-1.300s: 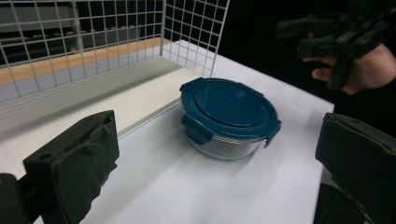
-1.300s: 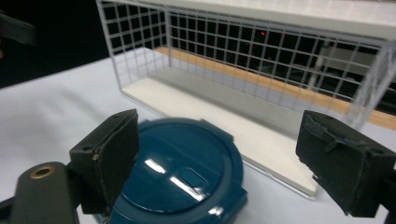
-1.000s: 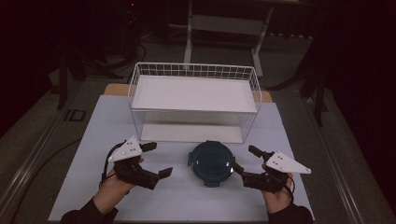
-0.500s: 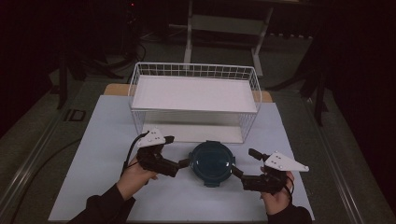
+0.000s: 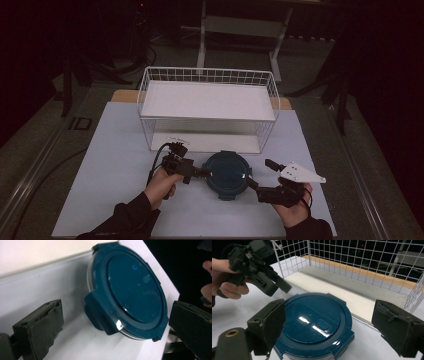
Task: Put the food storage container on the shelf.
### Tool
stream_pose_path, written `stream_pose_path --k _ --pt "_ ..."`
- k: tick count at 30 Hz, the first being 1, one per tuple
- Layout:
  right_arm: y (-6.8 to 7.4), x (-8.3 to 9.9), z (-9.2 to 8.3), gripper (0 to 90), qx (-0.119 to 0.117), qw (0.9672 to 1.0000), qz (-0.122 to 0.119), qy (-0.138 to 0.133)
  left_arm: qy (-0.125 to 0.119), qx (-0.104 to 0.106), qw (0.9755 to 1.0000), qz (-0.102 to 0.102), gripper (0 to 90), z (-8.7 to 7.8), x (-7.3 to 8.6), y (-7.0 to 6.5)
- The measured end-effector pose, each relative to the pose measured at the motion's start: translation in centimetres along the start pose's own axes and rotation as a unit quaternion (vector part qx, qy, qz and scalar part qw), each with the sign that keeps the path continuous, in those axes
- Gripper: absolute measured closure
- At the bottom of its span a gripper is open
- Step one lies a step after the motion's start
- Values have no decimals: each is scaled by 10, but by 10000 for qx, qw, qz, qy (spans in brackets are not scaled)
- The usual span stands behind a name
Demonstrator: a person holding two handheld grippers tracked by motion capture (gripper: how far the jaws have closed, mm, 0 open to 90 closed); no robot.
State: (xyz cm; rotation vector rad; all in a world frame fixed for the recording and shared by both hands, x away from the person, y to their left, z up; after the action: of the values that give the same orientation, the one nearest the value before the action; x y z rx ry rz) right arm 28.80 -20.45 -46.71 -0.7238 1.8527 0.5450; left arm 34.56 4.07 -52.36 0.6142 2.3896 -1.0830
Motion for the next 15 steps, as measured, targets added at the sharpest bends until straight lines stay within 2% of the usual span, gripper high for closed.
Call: stream_pose_path --k 1,2,3,4,5,6,8,9,10,11,12,13,15 --pt "1 1 1 120 -24 10000 26 21 70 36 9999 -153 0 2 1 3" --pt "1 1 1 120 -24 10000 26 21 70 36 9999 -153 0 2 1 3" --pt "1 1 2 121 -36 10000 29 23 163 91 9988 -463 0 5 1 6" --pt "1 1 2 121 -36 10000 29 23 163 91 9988 -463 0 5 1 6" --pt "1 2 3 121 -54 10000 51 51 273 209 9976 -602 0 9 2 8" --pt "0 2 3 122 -45 10000 63 39 341 207 9970 -656 0 10 3 9" --pt "-1 3 3 121 -52 9999 99 67 373 198 9966 -701 52 11 3 11" --pt "-1 3 3 121 -52 9999 116 58 450 300 9942 -927 62 13 4 14" --pt "-1 4 3 121 -63 9999 121 65 443 358 9933 -1008 99 14 4 15" --pt "-2 4 3 121 -54 9999 122 79 445 313 9926 -1088 158 14 4 17" --pt "-2 4 3 121 -48 9999 125 83 446 330 9926 -1084 168 15 4 19" --pt "-2 4 3 121 -48 9999 125 83 446 330 9926 -1084 222 15 4 19" --pt "-2 4 3 121 -47 9999 122 85 445 446 9902 -1244 296 14 4 22"
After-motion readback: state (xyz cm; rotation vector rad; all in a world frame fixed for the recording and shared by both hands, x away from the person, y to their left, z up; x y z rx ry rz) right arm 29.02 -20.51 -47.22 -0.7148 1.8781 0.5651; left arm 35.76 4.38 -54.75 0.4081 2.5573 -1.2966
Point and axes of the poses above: each handheld gripper's, and its own axes: z roughly forward along the jaws, x roughly out of its underside, y roughly to its left, the point moved 6 cm from there along z, roughly forward along the jaws
